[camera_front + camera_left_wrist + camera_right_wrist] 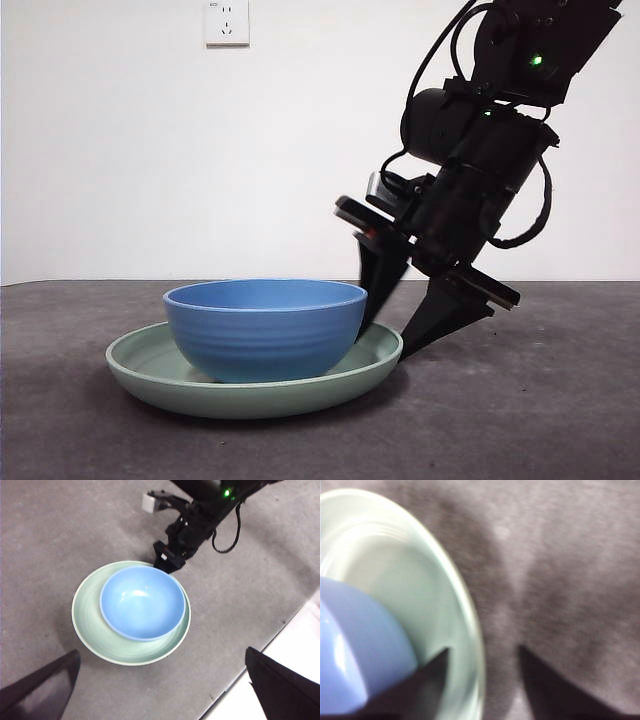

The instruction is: Pick up the blue bowl, put it on the green plate, put it on desk

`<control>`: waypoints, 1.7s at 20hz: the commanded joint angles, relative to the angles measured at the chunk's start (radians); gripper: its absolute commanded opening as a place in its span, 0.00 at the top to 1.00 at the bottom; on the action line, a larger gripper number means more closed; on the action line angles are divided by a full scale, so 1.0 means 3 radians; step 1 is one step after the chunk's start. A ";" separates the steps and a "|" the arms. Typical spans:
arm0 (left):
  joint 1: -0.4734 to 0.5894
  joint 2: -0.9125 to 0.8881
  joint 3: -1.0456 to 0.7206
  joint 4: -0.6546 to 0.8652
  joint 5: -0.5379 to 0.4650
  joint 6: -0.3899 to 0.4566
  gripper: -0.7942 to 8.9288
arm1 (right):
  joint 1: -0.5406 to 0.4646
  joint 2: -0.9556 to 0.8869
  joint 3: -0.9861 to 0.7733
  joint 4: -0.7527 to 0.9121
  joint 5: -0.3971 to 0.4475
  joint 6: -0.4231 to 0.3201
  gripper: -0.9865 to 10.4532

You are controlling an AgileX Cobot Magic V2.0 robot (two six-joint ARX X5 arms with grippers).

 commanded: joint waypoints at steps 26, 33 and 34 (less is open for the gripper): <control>-0.0028 0.0045 0.0028 0.0018 0.0008 0.0014 0.37 | 0.0312 -0.2978 0.0051 -0.1855 0.1036 -0.0580 0.40; -0.0029 0.0107 0.0025 0.0006 0.0008 -0.0317 0.37 | 0.0375 -0.3836 0.0050 -0.2497 0.1141 -0.0565 0.40; -0.0029 0.0107 0.0024 0.0006 0.0008 -0.0343 0.37 | 0.0375 -0.3934 0.0050 -0.2520 0.1166 -0.0567 0.40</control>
